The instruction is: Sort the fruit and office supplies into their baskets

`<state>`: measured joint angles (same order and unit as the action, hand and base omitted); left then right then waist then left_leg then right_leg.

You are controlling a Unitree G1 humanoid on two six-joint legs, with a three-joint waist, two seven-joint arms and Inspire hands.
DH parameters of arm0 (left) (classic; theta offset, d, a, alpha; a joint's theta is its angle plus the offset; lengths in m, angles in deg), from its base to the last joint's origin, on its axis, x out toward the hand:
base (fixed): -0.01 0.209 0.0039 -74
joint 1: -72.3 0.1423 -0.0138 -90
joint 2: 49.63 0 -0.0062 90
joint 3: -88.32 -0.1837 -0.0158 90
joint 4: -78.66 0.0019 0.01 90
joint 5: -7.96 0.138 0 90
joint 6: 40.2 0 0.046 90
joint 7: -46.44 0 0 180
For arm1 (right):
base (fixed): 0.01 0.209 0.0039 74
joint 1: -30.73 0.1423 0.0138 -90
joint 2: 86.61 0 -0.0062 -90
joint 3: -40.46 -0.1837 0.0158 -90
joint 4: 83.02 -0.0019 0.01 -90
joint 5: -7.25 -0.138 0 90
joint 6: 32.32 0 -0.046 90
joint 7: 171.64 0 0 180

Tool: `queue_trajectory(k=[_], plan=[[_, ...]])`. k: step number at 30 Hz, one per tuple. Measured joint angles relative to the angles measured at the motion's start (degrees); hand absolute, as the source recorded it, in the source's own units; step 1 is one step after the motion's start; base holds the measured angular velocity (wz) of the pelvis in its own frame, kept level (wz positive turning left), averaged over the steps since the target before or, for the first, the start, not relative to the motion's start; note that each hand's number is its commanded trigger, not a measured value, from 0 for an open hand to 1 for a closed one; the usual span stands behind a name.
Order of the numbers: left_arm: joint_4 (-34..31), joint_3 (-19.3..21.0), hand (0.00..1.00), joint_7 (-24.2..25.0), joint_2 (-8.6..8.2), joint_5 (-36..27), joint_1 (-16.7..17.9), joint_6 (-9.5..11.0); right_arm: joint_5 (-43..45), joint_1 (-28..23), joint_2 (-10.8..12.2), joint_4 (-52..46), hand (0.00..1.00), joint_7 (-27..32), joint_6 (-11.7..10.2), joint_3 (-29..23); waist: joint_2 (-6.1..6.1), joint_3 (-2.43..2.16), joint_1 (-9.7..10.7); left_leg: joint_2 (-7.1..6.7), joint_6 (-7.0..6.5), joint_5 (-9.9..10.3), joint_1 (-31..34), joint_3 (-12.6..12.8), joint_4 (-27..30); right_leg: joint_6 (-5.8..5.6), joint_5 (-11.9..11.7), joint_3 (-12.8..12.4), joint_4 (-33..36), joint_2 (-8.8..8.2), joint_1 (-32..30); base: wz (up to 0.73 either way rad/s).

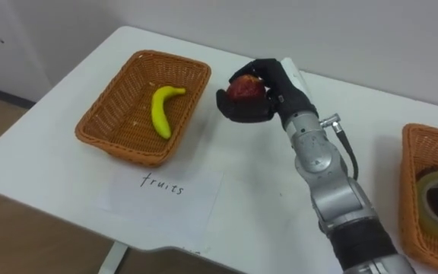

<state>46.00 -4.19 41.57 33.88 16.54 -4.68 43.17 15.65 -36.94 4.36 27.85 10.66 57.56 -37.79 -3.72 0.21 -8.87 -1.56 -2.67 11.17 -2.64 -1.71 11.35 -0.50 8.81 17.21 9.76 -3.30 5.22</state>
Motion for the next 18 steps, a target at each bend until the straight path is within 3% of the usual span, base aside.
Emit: queue_trajectory(k=[7,18], plan=[[-0.11,0.05,0.0,0.44,0.21,0.02,0.01,0.42,-0.1,0.0,-0.07,-1.85,1.0,-0.03,-0.02,-0.04,-0.05,0.04,0.58,0.0,-0.01,-0.01,-0.29,-0.02,0.01,-0.04,0.02,-0.05,-0.03,0.0,0.07,0.0],[0.1,0.0,0.0,0.52,0.85,0.0,0.07,0.71,-1.17,0.07,-0.19,-5.65,1.0,0.0,0.24,0.0,-0.96,0.46,0.24,-0.05,-0.01,0.0,-1.04,0.0,-0.55,-0.12,0.07,0.0,0.0,-0.02,0.82,0.0]])
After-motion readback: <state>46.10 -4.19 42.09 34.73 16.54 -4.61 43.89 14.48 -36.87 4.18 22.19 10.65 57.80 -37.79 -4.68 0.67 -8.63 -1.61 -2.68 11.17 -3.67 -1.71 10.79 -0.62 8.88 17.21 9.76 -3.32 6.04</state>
